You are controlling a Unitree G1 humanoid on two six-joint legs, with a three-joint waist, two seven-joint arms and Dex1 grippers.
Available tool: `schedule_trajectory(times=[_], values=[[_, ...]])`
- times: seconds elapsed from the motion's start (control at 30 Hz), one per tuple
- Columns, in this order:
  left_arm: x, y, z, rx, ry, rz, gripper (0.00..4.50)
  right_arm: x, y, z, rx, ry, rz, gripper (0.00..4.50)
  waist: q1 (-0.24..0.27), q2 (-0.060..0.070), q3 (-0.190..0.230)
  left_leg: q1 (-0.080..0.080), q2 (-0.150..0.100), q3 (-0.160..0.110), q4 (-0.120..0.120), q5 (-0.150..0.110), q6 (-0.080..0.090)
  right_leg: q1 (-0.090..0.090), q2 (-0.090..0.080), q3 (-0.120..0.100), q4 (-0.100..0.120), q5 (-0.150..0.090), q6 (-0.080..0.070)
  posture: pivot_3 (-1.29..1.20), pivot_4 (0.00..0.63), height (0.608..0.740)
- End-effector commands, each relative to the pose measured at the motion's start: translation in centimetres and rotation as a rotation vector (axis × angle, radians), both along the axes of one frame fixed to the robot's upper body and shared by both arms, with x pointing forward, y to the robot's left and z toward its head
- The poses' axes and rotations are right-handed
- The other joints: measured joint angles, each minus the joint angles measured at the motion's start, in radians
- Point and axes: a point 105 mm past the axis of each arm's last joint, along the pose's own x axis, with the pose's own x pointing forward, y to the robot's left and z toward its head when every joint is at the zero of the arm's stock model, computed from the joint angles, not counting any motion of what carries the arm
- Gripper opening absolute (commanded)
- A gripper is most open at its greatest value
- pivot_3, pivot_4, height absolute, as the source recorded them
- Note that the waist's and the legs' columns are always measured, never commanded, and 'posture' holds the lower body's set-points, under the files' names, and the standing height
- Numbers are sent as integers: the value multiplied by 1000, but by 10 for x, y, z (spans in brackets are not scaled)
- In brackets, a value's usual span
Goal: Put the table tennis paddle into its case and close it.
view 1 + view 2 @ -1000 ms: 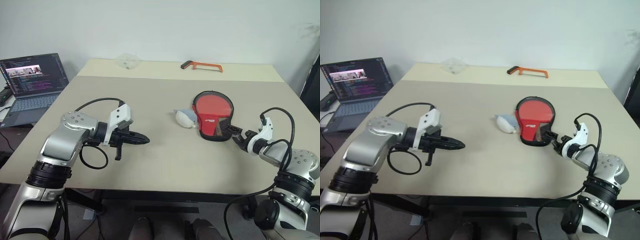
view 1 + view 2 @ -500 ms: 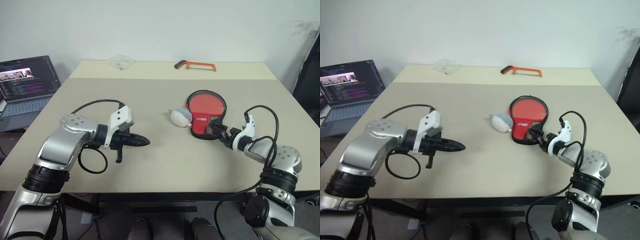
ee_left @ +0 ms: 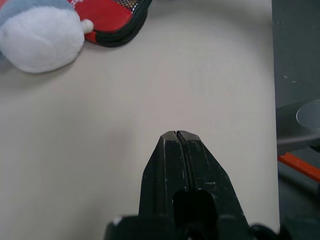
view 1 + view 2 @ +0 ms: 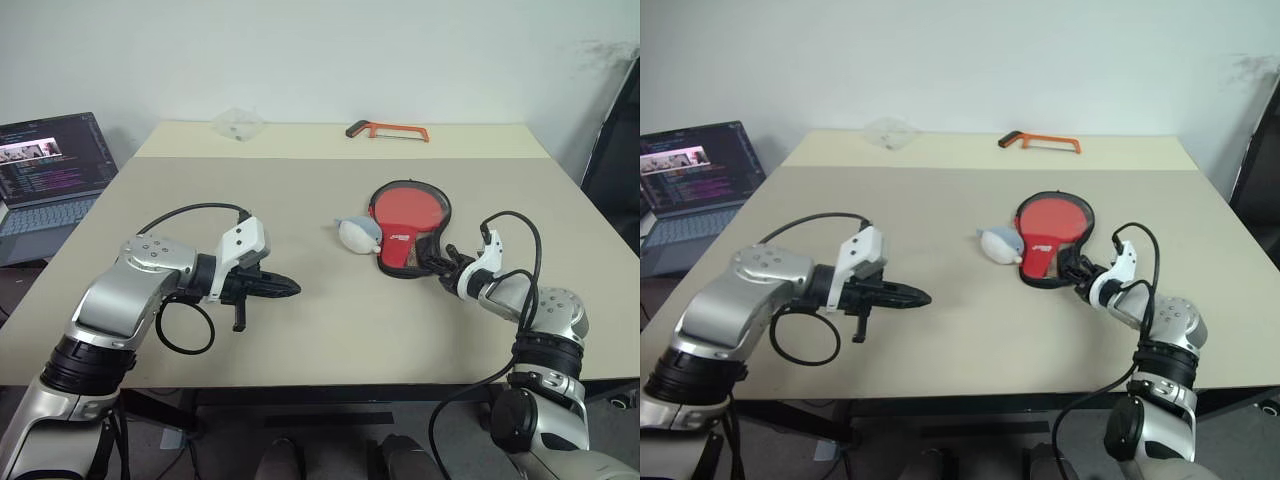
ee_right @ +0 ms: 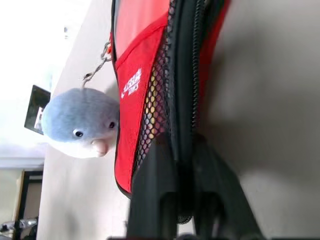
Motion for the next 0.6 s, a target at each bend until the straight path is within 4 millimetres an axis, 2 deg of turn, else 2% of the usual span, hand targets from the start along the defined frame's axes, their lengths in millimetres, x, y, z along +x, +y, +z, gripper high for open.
schedule_trajectory(times=[0.03,0.13,0.23,0.37,0.6], values=[[-2,1,13,-5,-53,-5,0,-9,16,8,14,-27,94,33,0,0,0,0,0,0,0,0,0,0,0,0,0,0,0,0,150,740],[-2,3,12,-1,-50,-3,0,-25,28,6,13,-18,179,33,1,0,0,0,0,0,-1,0,0,0,0,0,0,-1,-1,0,150,740],[-1,4,10,9,-43,-4,0,-52,44,0,7,-3,298,33,2,0,0,0,0,0,-4,0,0,-1,0,-1,-1,-1,-2,0,150,740],[0,4,8,15,-37,-15,0,-82,55,-9,-7,12,398,33,2,0,0,1,0,-1,-8,0,0,-1,0,-1,-1,-3,-5,0,150,740],[2,4,8,26,-34,-29,0,-113,57,-18,-40,7,491,33,3,-1,-1,2,0,-1,-9,0,0,-1,0,-2,-1,-4,-5,0,150,740]])
